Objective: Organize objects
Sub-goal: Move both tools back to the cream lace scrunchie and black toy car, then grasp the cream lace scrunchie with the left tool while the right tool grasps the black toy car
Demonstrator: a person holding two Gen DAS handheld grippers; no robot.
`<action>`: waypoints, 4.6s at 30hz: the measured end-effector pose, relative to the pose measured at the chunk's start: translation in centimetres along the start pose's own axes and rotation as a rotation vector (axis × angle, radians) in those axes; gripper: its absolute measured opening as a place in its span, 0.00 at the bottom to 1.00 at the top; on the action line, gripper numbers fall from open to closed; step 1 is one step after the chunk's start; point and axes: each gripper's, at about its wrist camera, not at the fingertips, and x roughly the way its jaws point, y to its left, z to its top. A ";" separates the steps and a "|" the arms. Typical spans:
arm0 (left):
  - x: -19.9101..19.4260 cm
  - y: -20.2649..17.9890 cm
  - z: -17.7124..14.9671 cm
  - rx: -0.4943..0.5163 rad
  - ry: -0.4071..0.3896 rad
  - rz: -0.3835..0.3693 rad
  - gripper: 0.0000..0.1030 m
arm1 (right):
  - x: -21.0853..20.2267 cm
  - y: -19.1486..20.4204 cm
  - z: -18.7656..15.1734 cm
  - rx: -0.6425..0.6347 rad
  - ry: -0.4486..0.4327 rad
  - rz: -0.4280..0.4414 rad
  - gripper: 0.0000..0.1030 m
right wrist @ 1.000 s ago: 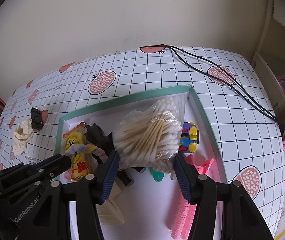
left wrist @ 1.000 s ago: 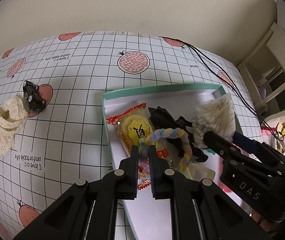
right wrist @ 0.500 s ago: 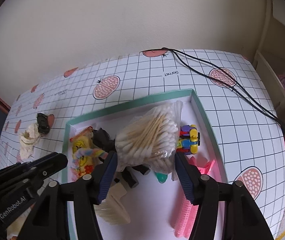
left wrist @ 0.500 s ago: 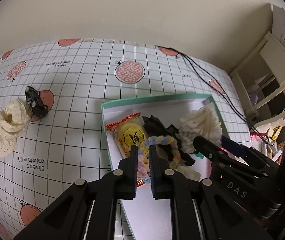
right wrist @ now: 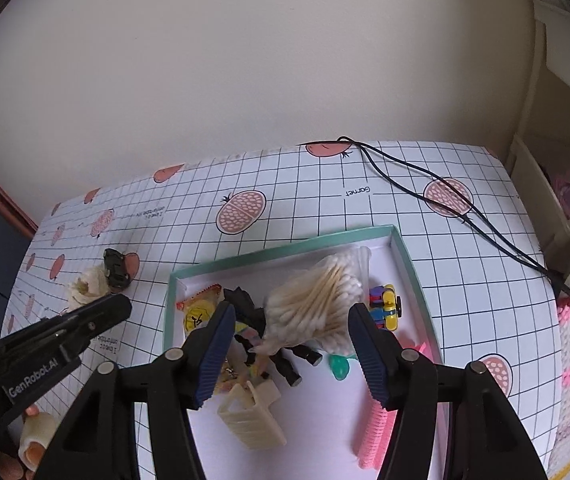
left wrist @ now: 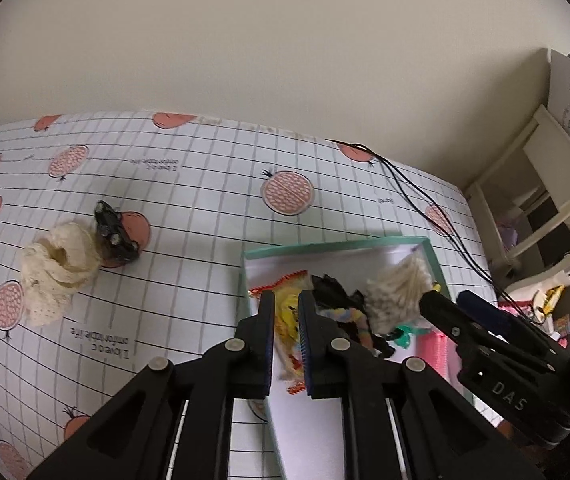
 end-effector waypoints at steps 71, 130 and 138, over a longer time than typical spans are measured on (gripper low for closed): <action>-5.2 23.8 0.2 -0.411 -0.204 0.237 1.00 | 4.0 16.8 -0.4 -0.211 -0.076 0.130 1.00; 2.9 23.3 -0.5 -0.457 -0.032 0.093 0.27 | 14.9 25.8 -0.1 -0.445 0.110 0.019 0.31; 1.9 22.6 -0.2 -0.434 -0.051 0.093 0.24 | 13.2 25.5 -0.2 -0.449 0.099 0.008 0.30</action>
